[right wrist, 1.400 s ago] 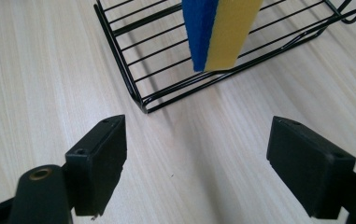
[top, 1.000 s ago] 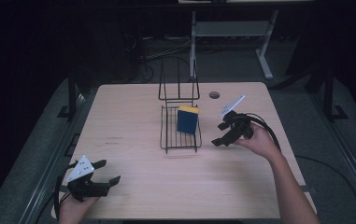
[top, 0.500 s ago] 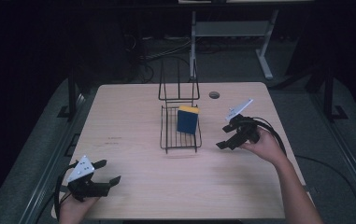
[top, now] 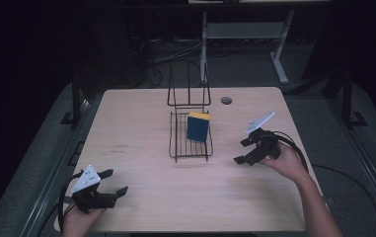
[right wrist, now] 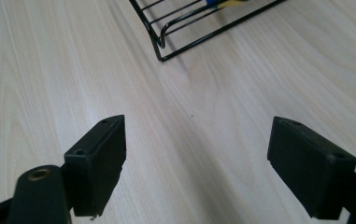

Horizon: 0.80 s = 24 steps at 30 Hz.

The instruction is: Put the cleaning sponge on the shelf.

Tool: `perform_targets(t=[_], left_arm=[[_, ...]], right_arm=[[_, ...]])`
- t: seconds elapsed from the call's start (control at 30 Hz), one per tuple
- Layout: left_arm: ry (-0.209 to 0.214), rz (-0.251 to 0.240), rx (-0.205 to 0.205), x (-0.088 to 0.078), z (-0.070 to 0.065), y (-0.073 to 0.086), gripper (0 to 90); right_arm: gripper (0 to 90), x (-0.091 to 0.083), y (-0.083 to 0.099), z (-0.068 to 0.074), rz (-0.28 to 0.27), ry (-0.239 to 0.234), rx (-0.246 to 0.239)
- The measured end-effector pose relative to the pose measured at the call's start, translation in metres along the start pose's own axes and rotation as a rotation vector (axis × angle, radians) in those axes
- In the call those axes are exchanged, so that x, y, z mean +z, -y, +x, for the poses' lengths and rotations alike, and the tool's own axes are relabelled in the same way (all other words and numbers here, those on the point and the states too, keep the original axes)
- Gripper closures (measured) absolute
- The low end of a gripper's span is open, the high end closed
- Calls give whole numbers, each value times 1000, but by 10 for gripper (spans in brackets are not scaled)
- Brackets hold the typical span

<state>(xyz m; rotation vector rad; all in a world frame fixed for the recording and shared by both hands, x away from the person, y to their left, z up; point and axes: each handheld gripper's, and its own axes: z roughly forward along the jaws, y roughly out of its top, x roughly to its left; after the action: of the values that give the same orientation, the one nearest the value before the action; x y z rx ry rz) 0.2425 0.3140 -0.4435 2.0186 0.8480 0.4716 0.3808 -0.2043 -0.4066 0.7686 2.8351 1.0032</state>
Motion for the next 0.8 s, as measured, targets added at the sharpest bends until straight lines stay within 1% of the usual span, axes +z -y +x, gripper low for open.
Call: perform_targets(t=[0.3,0.5,0.53,0.73,0.77,0.8], left_arm=[[-2,-1,1,0,0,1,163],[1,2,2,0,0,0,163],[1,1,1,0,0,0,162],[0,1,-1,1,0,0,162],[0,2,0,0,0,0,162],[0,1,0,0,0,0,162]], right_arm=[[190,2,12,3,8,5,12],[190,3,22,4,6,1,30],[190,3,23,4,0,1,25],[189,1,32,7,-3,4,36],[189,1,34,7,-5,4,32],[189,1,35,8,-3,5,40]])
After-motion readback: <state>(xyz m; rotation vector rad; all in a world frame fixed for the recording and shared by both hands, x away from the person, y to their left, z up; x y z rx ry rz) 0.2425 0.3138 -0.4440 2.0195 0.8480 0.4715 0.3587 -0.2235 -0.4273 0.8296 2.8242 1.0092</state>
